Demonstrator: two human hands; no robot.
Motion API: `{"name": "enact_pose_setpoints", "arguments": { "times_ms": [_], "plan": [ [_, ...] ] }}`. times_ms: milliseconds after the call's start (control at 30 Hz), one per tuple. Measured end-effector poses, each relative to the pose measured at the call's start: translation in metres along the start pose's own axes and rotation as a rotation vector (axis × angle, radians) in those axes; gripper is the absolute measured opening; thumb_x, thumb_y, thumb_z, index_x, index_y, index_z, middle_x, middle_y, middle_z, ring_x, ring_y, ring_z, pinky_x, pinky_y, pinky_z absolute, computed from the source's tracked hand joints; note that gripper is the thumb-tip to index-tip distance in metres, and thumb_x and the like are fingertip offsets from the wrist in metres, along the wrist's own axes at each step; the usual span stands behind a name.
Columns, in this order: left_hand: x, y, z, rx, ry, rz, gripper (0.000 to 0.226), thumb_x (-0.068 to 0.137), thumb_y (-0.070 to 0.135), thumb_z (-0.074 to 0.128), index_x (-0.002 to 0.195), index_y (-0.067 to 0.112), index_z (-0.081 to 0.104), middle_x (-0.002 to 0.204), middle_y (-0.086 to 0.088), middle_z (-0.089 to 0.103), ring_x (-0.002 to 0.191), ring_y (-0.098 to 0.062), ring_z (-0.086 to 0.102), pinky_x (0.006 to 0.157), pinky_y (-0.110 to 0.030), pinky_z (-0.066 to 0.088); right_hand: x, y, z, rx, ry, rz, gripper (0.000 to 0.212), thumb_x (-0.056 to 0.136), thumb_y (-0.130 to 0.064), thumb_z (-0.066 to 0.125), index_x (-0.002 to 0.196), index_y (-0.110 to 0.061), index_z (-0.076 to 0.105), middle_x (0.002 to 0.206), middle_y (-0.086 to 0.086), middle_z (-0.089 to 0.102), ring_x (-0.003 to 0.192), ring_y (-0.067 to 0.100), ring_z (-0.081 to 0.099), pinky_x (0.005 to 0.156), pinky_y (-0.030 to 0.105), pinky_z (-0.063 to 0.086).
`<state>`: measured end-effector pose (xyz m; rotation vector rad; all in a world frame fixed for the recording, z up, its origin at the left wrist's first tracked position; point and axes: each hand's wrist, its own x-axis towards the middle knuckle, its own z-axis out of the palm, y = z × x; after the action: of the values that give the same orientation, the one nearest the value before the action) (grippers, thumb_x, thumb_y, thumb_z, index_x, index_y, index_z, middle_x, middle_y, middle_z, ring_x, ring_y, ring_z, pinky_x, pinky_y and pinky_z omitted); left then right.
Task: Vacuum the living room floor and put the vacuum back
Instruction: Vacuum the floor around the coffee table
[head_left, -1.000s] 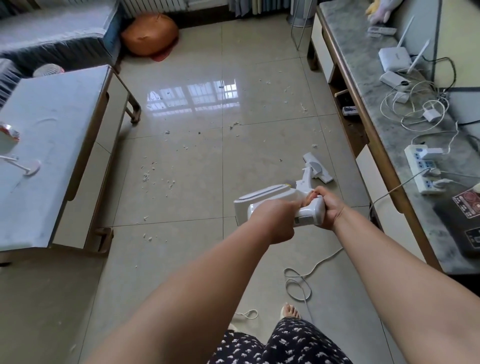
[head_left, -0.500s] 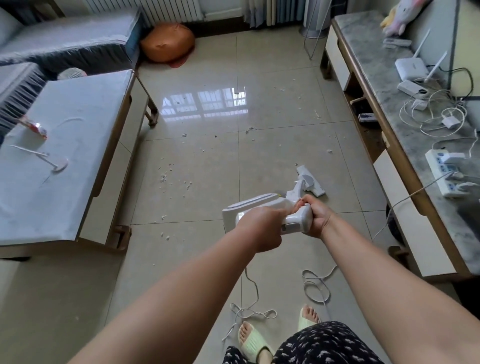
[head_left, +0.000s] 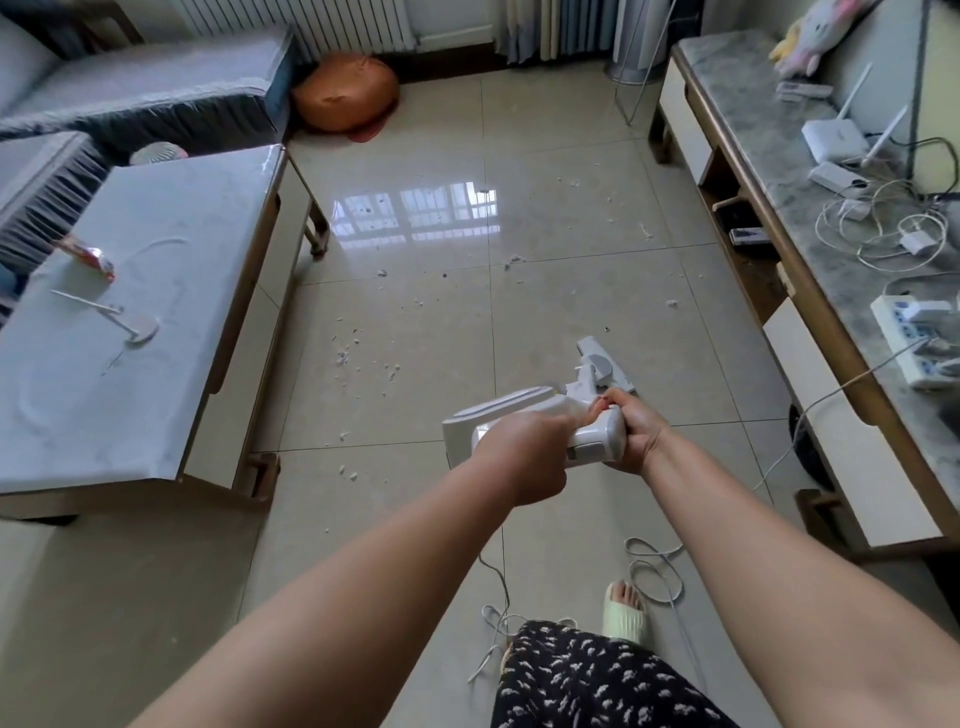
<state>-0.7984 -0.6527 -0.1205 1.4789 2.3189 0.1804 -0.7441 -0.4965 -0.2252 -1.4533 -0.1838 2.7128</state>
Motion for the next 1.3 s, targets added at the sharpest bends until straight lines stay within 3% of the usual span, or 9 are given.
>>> {"name": "enact_pose_setpoints", "arguments": {
  "times_ms": [200, 367, 467, 733, 900, 1000, 1167, 1300],
  "plan": [
    [0.028, 0.011, 0.006, -0.011, -0.008, 0.011, 0.039, 0.086, 0.013, 0.057, 0.124, 0.022, 0.054, 0.105, -0.007, 0.066, 0.094, -0.030, 0.061, 0.067, -0.029, 0.040, 0.011, -0.030, -0.010, 0.007, 0.005, -0.014, 0.017, 0.063, -0.008, 0.054, 0.064, -0.020, 0.042, 0.047, -0.009, 0.048, 0.039, 0.001, 0.047, 0.064, 0.010, 0.042],
    [0.051, 0.016, 0.006, -0.017, -0.012, 0.025, 0.045, 0.085, 0.013, 0.057, 0.127, 0.027, 0.052, 0.105, -0.005, 0.066, 0.094, -0.028, 0.061, 0.067, -0.029, 0.038, 0.015, -0.051, -0.010, 0.012, 0.002, -0.016, 0.012, 0.063, -0.008, 0.053, 0.056, -0.015, 0.047, 0.046, -0.007, 0.048, 0.038, 0.002, 0.047, 0.057, 0.011, 0.045],
    [0.067, 0.020, 0.008, -0.029, -0.017, 0.029, 0.049, 0.084, 0.013, 0.056, 0.130, 0.030, 0.051, 0.105, -0.005, 0.066, 0.094, -0.029, 0.061, 0.068, -0.029, 0.041, 0.015, -0.066, -0.013, -0.008, 0.000, -0.027, 0.022, 0.065, -0.009, 0.052, 0.044, -0.012, 0.047, 0.044, -0.007, 0.046, 0.036, 0.003, 0.046, 0.050, 0.014, 0.047],
    [0.118, 0.047, 0.017, -0.048, 0.009, 0.036, 0.055, 0.083, 0.013, 0.055, 0.134, 0.031, 0.048, 0.106, -0.005, 0.066, 0.094, -0.029, 0.061, 0.066, -0.030, 0.040, 0.017, -0.120, -0.025, -0.054, 0.011, -0.029, 0.015, 0.065, -0.009, 0.052, 0.059, -0.017, 0.041, 0.046, -0.007, 0.046, 0.036, 0.005, 0.047, 0.041, 0.018, 0.047],
    [0.157, 0.066, 0.020, -0.048, -0.014, 0.034, 0.054, 0.083, 0.012, 0.055, 0.133, 0.029, 0.049, 0.105, -0.006, 0.066, 0.093, -0.030, 0.061, 0.066, -0.029, 0.040, 0.024, -0.164, -0.035, -0.029, 0.014, -0.022, 0.020, 0.079, -0.010, 0.048, 0.062, -0.018, 0.040, 0.046, -0.006, 0.046, 0.036, 0.005, 0.047, 0.040, 0.019, 0.047],
    [0.179, 0.075, 0.018, -0.046, -0.021, 0.035, 0.054, 0.083, 0.012, 0.054, 0.134, 0.029, 0.049, 0.105, -0.007, 0.066, 0.093, -0.031, 0.061, 0.067, -0.029, 0.042, 0.026, -0.186, -0.036, -0.021, 0.014, -0.021, 0.015, 0.069, -0.008, 0.054, 0.062, -0.017, 0.043, 0.046, -0.006, 0.047, 0.038, 0.004, 0.048, 0.043, 0.018, 0.049],
    [0.206, 0.086, 0.015, -0.035, -0.015, 0.047, 0.056, 0.083, 0.012, 0.054, 0.136, 0.029, 0.047, 0.104, -0.007, 0.067, 0.092, -0.031, 0.061, 0.066, -0.029, 0.041, 0.029, -0.217, -0.038, -0.037, 0.028, -0.028, 0.022, 0.088, -0.016, 0.049, 0.066, -0.017, 0.045, 0.047, -0.006, 0.048, 0.039, 0.003, 0.047, 0.053, 0.015, 0.048],
    [0.229, 0.098, 0.013, -0.057, -0.025, 0.046, 0.055, 0.083, 0.011, 0.056, 0.134, 0.030, 0.050, 0.104, -0.006, 0.066, 0.093, -0.029, 0.061, 0.067, -0.029, 0.040, 0.031, -0.243, -0.039, -0.057, 0.029, -0.018, 0.014, 0.078, -0.012, 0.053, 0.067, -0.017, 0.045, 0.048, -0.006, 0.049, 0.040, 0.002, 0.048, 0.057, 0.014, 0.047]
  ]
}}
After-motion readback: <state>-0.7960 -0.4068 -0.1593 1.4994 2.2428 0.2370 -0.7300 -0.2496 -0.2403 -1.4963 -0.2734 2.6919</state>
